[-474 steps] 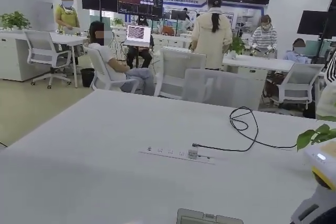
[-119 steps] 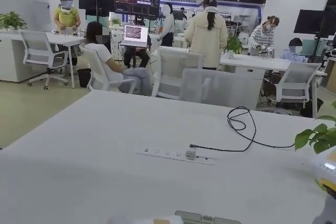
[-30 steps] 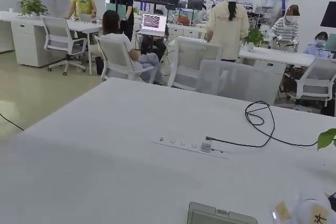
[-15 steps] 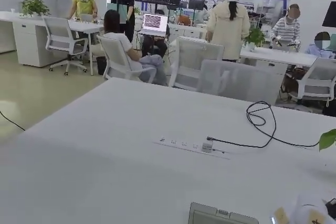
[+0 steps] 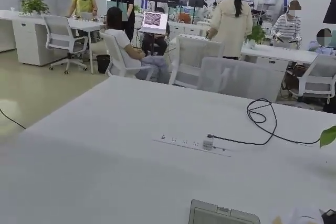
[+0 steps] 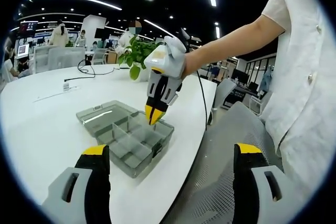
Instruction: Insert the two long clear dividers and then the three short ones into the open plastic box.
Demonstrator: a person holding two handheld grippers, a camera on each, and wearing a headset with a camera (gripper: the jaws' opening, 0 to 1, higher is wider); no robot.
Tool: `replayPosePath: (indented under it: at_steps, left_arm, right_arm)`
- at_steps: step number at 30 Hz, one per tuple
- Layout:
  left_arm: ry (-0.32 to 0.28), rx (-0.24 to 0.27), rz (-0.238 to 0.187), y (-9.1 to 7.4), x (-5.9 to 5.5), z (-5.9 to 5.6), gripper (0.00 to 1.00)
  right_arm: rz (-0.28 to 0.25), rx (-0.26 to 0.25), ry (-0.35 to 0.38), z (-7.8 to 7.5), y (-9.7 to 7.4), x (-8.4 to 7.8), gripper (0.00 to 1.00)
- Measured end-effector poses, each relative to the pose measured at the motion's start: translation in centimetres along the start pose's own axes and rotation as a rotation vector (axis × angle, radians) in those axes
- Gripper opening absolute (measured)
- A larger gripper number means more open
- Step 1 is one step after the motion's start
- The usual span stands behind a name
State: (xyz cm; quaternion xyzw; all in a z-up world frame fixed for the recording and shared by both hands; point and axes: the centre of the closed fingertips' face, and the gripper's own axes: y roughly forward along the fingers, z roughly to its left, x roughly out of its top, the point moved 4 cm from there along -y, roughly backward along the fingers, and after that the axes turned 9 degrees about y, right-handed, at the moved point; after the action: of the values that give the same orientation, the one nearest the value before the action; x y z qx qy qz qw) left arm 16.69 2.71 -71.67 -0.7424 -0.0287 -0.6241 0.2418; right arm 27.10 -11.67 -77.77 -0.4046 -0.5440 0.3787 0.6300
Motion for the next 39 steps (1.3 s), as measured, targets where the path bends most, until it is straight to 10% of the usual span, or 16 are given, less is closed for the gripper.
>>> replayPosePath:
  at_steps: [19, 39]
  left_arm:
    - [-0.003, 0.003, 0.007, -0.2, -0.2, 0.1, 1.0]
    - [0.007, 0.019, 0.028, -1.1, -0.4, 1.0, 1.0]
  right_arm:
    - [0.004, -0.01, 0.008, -0.1, 0.5, -0.3, 0.08]
    - [-0.176, -0.11, 0.128, 2.0, -6.5, -1.9, 0.25]
